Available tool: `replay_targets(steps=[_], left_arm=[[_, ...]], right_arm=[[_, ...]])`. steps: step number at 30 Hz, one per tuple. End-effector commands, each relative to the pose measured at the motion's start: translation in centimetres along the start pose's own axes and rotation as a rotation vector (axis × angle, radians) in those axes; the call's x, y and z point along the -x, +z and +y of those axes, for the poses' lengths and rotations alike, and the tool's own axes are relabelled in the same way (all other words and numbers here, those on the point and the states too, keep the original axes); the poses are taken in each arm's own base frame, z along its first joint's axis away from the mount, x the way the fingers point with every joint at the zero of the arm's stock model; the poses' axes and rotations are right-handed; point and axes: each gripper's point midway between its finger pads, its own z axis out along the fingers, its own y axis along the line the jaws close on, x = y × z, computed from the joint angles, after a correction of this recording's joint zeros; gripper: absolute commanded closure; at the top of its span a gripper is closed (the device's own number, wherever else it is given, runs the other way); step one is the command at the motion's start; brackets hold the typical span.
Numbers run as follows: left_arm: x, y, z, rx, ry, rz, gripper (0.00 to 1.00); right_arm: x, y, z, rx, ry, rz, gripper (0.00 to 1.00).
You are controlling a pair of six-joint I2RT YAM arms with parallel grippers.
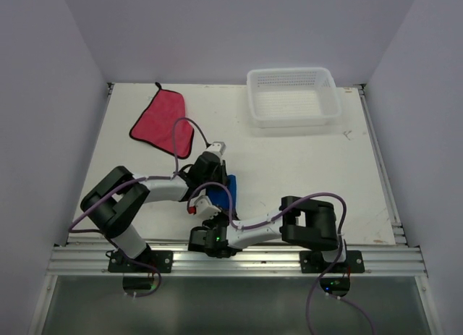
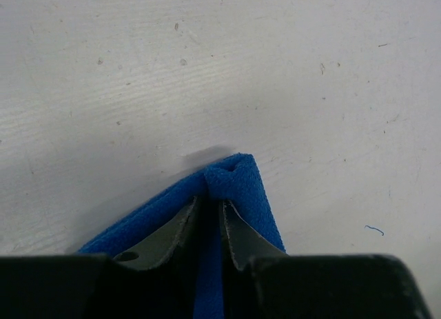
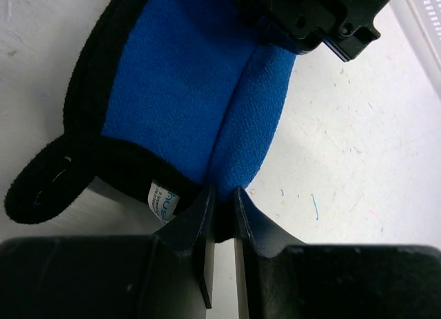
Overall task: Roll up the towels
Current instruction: Roll the towel
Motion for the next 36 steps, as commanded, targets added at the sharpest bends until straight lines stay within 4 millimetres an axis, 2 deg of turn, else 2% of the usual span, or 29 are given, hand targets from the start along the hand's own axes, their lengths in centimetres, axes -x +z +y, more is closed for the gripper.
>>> replay_targets(steps=[1,7,12,20,26,28,29,36], left_arm=[[-0.8,-0.1,3.6,0.130,0.037,0.006,0.80],[-0.8,-0.5,3.6,0.124,0.057,0.014,0.79],[-0.8,-1.1,3.7,0.128,0.066,0.016,0.77],[-0.4,-2.0,4.3,0.173,0.081,0.017,0.74],[0.8,-3.0,5.1,0.237,0.097,-0.005,0.69],[1.8,-3.3,5.0,0.247,0.104,-0.036,0.67],[1.1,-3.7,5.6,0.273,0.112,-0.005,0.67],[3.7,-5.6,5.6,0.315,0.129,-0.063,0.64]], right_arm=[[-1.2,-0.7,2.4,0.083,-0.110,0.052,1.00],[-1.3,-0.4,3.2,0.096,-0.165,0.065,1.00],[-2.1,-0.1,4.7,0.144,-0.216,0.099,1.00],[-3.3,0.4,6.1,0.236,-0.236,0.162,1.00],[-4.0,0.7,7.0,0.291,-0.250,0.202,1.00],[-4.0,0.6,7.2,0.297,-0.257,0.212,1.00],[-4.1,0.7,7.3,0.300,-0.258,0.216,1.00],[-4.6,1.1,7.5,0.297,-0.265,0.249,1.00]])
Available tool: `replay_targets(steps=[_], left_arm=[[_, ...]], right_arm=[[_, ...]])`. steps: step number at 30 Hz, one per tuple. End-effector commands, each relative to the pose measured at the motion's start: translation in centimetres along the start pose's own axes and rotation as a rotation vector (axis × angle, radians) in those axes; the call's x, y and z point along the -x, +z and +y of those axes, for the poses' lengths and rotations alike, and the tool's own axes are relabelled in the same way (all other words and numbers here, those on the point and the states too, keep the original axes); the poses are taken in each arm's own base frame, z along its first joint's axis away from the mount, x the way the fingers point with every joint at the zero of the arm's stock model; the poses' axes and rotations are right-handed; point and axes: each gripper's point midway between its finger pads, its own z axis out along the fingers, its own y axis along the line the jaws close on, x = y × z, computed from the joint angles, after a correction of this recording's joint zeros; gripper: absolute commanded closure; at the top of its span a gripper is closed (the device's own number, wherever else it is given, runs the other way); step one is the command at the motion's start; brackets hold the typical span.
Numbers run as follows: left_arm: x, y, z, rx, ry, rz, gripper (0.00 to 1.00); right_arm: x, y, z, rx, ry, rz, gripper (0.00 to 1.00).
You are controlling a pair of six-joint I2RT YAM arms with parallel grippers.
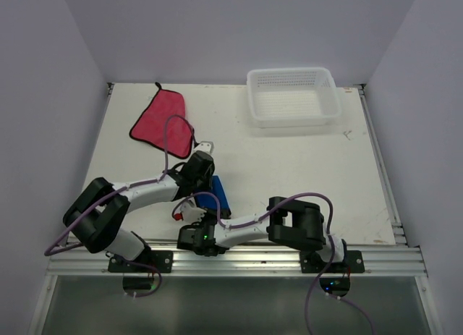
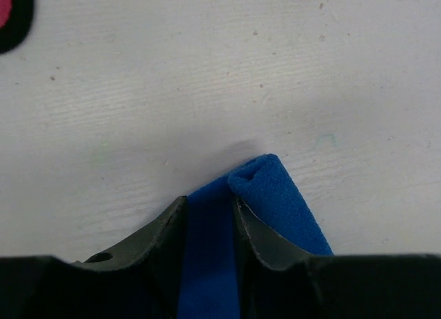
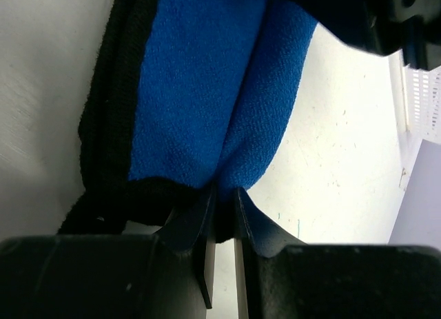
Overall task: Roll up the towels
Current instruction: Roll the towel
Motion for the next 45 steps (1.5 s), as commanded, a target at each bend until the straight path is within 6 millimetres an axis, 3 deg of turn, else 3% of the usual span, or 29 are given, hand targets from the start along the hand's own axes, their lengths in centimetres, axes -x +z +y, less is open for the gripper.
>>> replay_targets(steps=[1,9,19,27,38,44,45], left_arm=[[3.5,-1.8,1.0,0.077,0.031,-0.093,0.64],[5.6,-4.1,0.5,0.040,0.003,-0.158,0.61],[5.7,-3.4,-4.2,-0.224,-0.015,-0.204,0.58],[2.6,-1.6,-5.1,-0.297,-0.013,-0.135,0.60],[-3.2,1.0,-2.2,-0.199,-0.020,-0.006,0.68],[-4.9,1.0,-1.1,-0.164,-0.043,0.012,0.71],[-4.9,1.1,-0.9,-0.153,-0.046,0.012,0.71]], right_arm=[[-4.0,0.9,6.6,0.256,0.010,0.160,1.00],[-4.3,1.4,6.6,0.264,0.022,0.182,1.00],[-4.6,1.5,6.9,0.264,0.014,0.194,1.00],[-4.8,1.8,6.8,0.261,0.016,0.207,1.00],[-4.9,1.9,6.6,0.263,0.031,0.214,1.00],[-4.6,1.7,5.1,0.227,0.087,0.189,1.00],[-3.9,1.4,4.6,0.226,0.121,0.165,1.00]])
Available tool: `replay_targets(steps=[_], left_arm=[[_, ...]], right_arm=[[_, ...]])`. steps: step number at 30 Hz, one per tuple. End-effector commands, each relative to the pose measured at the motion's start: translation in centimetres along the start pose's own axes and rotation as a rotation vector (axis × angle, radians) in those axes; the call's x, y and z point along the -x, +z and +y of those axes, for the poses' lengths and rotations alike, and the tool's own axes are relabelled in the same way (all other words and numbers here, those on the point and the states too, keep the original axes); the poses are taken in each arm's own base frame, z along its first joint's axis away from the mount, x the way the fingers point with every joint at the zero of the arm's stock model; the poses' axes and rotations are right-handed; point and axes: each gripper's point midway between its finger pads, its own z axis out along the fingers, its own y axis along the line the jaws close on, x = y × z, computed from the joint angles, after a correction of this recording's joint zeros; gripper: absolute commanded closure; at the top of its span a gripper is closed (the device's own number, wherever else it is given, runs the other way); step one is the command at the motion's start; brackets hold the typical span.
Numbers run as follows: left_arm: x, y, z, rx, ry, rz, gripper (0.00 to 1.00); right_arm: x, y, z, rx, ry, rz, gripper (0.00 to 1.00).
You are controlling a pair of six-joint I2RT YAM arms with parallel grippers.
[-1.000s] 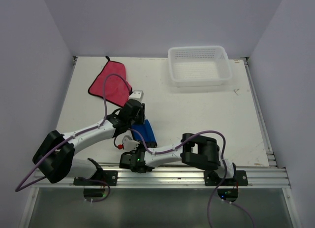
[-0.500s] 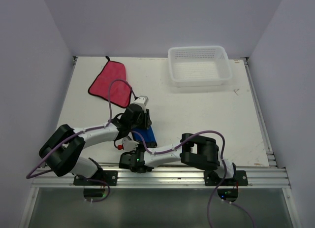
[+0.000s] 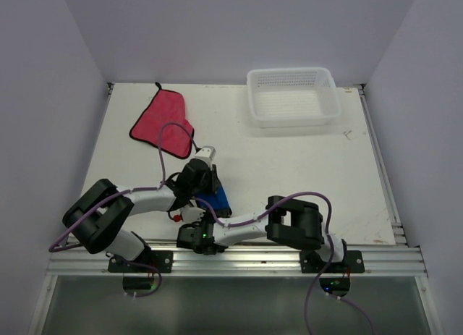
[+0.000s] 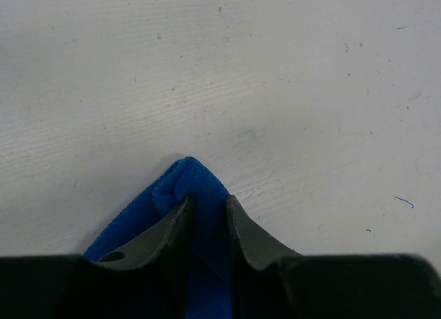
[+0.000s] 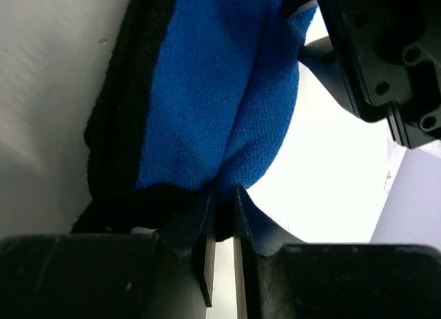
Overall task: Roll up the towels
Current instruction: Roll the towel
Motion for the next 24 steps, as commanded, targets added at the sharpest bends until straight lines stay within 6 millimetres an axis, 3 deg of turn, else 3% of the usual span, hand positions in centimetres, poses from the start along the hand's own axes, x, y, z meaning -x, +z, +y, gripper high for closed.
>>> replay_targets(steps=[1,2,3,10,19,24], left_arm=[[-4.2,-0.3,2.7,0.088,-0.011,0.100,0.73],[-4.1,-0.2,2.7,0.087,-0.014,0.098,0.73],[-4.1,-0.2,2.8,0.093,-0.015,0.095,0.74],[-4.2,-0.3,3.0,0.109,-0.022,0.096,0.76],[-4.3,-0.5,3.4,0.127,-0.033,0.089,0.78],[-4.1,-0.5,3.6,0.133,-0.034,0.081,0.78]], right_arm=[[-3.0,1.0,4.7,0.215,0.223,0.112,1.00],[-3.4,0.9,4.4,0.210,0.234,0.109,0.97],[-2.5,0.6,3.6,0.199,0.283,0.075,0.96],[-1.0,-0.5,1.2,0.167,0.457,-0.004,0.80],[0.3,-3.0,-0.9,0.229,0.609,-0.060,0.56],[0.7,-3.7,-2.1,0.234,0.665,-0.087,0.50]])
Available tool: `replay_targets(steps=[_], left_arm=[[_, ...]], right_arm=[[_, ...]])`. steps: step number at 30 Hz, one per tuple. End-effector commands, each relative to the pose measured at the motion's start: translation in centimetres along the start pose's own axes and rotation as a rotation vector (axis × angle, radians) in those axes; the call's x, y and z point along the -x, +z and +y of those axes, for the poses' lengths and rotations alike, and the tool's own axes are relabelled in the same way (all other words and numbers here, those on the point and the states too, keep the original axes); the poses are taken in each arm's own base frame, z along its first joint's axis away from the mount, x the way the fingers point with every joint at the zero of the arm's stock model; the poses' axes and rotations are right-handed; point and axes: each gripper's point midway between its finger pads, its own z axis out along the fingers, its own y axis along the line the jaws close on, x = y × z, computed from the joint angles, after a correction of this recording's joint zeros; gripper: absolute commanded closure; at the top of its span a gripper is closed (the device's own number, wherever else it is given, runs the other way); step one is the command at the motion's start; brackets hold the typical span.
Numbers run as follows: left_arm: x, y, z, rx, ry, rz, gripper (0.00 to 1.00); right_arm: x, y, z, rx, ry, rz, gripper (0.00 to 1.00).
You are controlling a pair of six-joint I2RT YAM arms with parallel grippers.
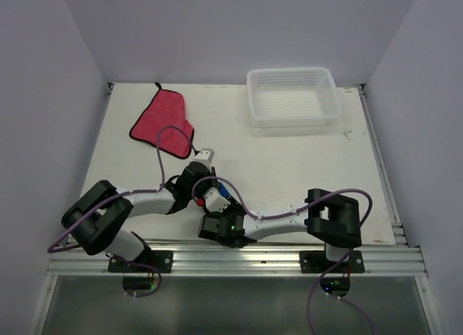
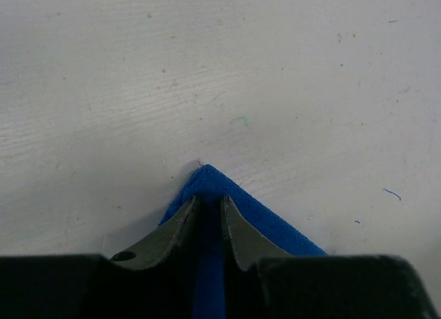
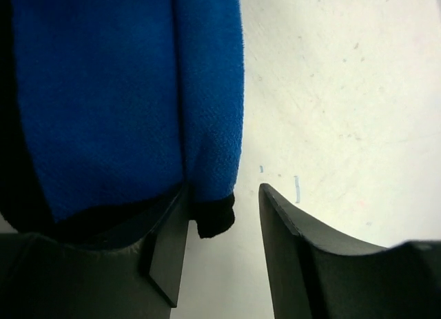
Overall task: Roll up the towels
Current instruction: Roll the towel
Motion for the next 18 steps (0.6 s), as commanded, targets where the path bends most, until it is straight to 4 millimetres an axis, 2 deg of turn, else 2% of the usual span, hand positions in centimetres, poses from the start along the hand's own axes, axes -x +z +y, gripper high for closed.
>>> replay_targets(steps=[1,7,10,14,18], left_arm=[[-3.6,-0.3,4.3,0.149,0.010,0.079,0.78],[-3.5,-0.4,4.3,0.148,0.007,0.075,0.78],[-3.5,-0.4,4.4,0.151,0.006,0.073,0.78],[-3.5,-0.5,4.4,0.150,0.005,0.072,0.78],[-3.5,-0.5,4.4,0.150,0.005,0.070,0.79]], right_arm=[[4.8,-2.2,2.1,0.182,0.425,-0.073,0.50],[5.4,-2.5,1.5,0.172,0.482,-0.090,0.47],[5.8,-3.1,0.4,0.175,0.529,-0.109,0.46],[5.1,-3.9,-1.1,0.190,0.595,-0.130,0.46],[5.3,-4.9,-2.4,0.246,0.699,-0.170,0.46]])
